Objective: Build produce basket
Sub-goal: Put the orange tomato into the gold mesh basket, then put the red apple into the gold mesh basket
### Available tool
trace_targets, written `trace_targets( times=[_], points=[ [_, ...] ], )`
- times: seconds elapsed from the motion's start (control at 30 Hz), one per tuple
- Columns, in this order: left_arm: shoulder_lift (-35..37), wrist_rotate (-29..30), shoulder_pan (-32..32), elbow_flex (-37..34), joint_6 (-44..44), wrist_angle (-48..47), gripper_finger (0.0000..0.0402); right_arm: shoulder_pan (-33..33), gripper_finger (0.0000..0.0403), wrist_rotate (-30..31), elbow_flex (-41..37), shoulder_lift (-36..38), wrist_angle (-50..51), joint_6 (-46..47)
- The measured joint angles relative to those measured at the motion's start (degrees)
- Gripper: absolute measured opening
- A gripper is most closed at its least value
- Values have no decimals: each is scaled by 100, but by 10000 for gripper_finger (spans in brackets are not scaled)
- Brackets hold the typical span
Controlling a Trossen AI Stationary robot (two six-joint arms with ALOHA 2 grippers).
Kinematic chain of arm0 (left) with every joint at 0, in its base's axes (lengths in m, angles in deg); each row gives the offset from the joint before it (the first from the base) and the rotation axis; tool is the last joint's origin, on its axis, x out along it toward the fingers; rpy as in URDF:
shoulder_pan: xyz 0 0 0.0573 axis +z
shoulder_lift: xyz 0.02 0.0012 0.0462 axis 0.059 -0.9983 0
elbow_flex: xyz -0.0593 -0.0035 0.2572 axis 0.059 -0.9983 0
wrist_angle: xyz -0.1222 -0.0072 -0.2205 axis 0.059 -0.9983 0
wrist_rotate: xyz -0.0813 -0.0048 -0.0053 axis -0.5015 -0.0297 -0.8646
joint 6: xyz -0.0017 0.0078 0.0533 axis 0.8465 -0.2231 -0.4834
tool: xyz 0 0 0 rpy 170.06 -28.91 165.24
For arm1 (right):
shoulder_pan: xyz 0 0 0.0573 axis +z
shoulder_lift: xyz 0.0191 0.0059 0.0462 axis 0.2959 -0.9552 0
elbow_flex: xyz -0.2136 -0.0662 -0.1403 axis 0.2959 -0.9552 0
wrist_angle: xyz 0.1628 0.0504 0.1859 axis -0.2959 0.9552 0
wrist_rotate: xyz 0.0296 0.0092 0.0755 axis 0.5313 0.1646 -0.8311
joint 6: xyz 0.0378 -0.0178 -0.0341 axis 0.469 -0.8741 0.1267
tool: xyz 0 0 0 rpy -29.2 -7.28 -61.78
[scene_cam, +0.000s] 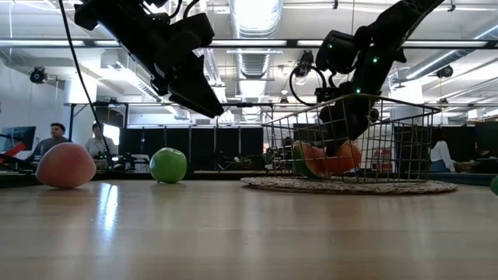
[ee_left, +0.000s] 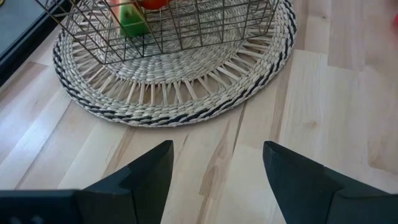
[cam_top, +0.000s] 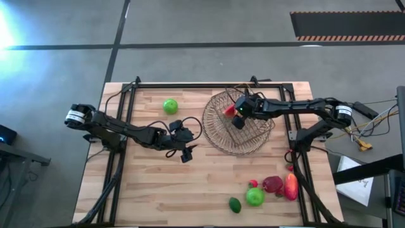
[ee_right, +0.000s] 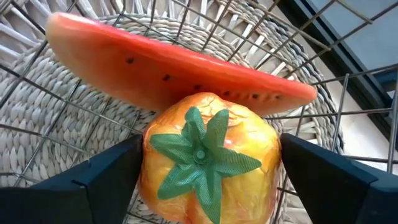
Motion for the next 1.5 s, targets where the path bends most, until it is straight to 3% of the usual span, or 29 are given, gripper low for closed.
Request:
trace_targets(
  times=[0.3,0.73,1.0,1.13,1.27,1.37,1.5],
  points=[
    [-59,0,4,0,0,6,231,-4,360,-140,-56,0,-4,-20],
    [-57,-2,4,0,0,11,231,-26,398,-127,-56,25,-105,-350],
    [-57,-4,4,0,0,9,231,161,400,26,-56,817,-78,-356],
    [-54,-2,4,0,0,7,231,857,400,341,-56,1531,-72,-312],
    [-52,-2,4,0,0,9,231,2124,400,1318,-55,2107,213,-99],
    [-52,-2,4,0,4,9,231,3171,400,1940,16,2261,861,644],
    [-50,-3,4,0,4,9,231,4423,400,2046,283,2097,1603,1839]
  ],
)
